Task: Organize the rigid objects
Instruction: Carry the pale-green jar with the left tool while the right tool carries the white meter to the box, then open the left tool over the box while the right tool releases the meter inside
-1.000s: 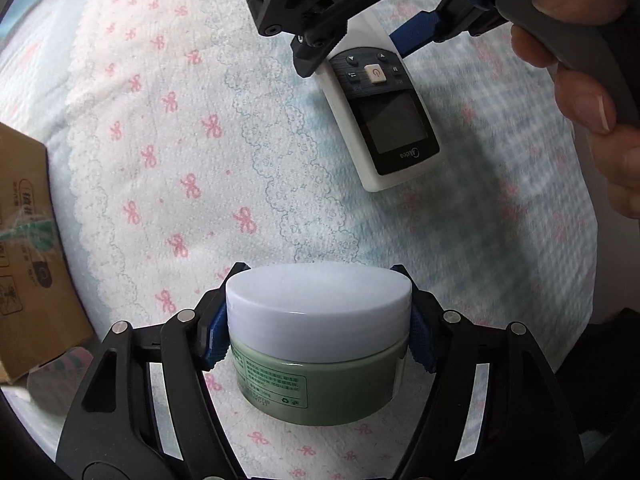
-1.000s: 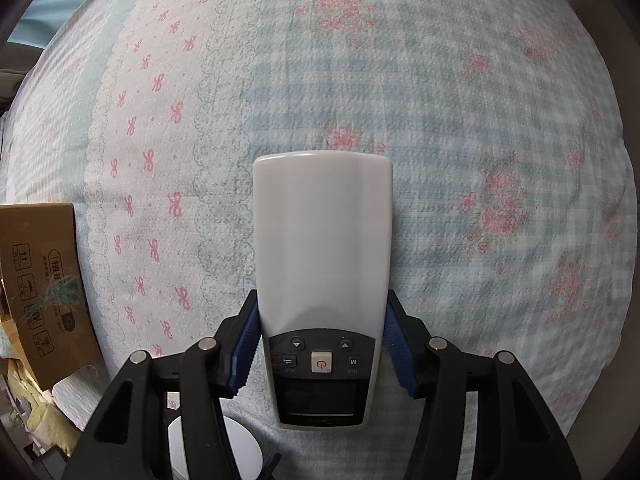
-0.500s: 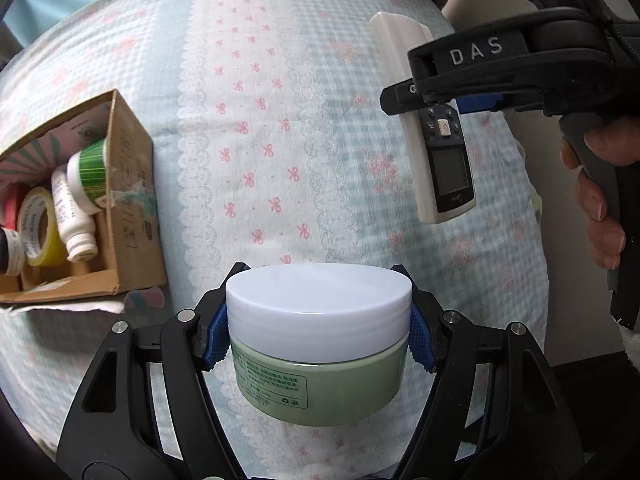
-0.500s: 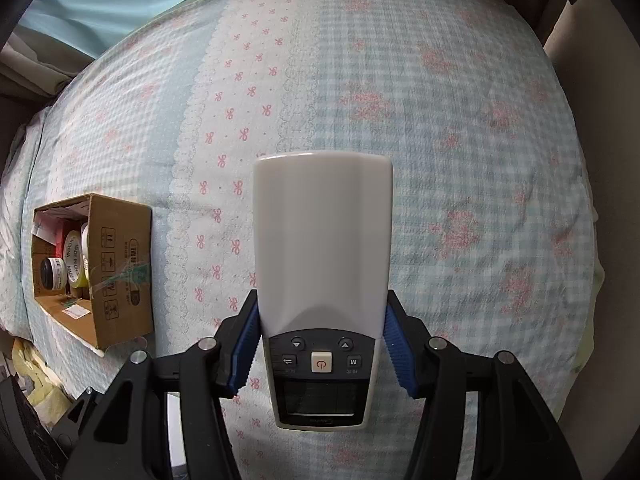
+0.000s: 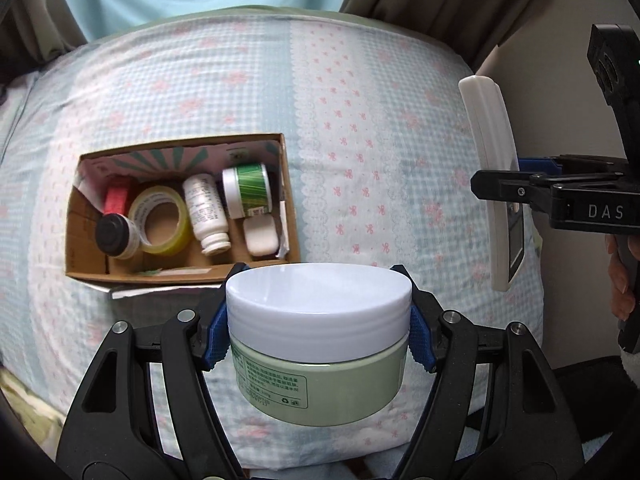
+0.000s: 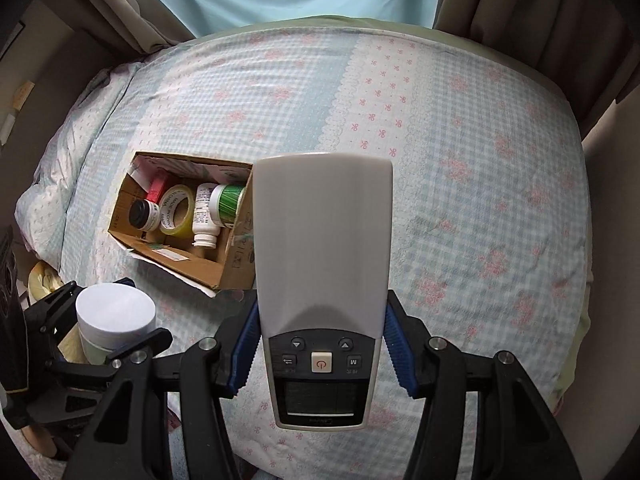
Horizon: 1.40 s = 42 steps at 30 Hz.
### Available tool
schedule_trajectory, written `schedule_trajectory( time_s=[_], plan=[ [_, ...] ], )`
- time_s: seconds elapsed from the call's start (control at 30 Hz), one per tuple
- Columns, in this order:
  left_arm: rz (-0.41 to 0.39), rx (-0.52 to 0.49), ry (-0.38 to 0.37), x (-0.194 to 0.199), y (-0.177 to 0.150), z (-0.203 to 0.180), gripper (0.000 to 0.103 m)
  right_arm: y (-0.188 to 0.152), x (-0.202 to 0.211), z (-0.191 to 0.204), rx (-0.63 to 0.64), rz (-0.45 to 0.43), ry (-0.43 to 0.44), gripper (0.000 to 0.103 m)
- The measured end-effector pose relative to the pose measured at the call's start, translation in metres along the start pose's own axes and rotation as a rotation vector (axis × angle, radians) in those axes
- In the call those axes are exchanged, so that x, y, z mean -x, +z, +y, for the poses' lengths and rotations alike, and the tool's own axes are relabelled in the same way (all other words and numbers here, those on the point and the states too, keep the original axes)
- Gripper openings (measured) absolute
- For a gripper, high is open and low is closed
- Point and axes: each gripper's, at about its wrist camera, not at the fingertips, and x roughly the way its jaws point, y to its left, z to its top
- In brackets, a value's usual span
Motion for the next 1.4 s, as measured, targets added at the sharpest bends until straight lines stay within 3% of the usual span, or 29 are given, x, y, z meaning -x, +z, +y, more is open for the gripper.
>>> schedule_trajectory(
  time_s=[0.23, 0.43, 0.73, 1.07, 1.23, 1.4],
  plan=[
    [-0.013, 0.011, -0.051, 0.025, 0.018, 0.085, 0.067, 0.019, -0.005, 0.067, -0.026, -0.024, 0.018, 0.053],
    [-0.010, -0.047, -0.056, 0.027, 0.043, 0.154, 0.067, 0.046, -0.022, 0.119, -0.068, -0.029, 0.006, 0.053],
    [0.043, -0.140, -0.046, -0.028, 0.089, 0.225, 0.067, 0.079, -0.072, 0.179, 0.026, 0.012, -0.053, 0.053],
    [0.116, -0.227, -0.091, -0.107, 0.104, 0.229, 0.067, 0.099, -0.153, 0.194, 0.112, 0.109, -0.124, 0.053],
    [0.156, -0.317, -0.096, -0.138, 0.092, 0.216, 0.067, 0.093, -0.193, 0.205, 0.263, 0.157, -0.196, 0.053],
    [0.183, -0.383, -0.093, -0.155, 0.084, 0.208, 0.067, 0.091, -0.216, 0.203, 0.248, 0.182, -0.188, 0.053]
  ],
)
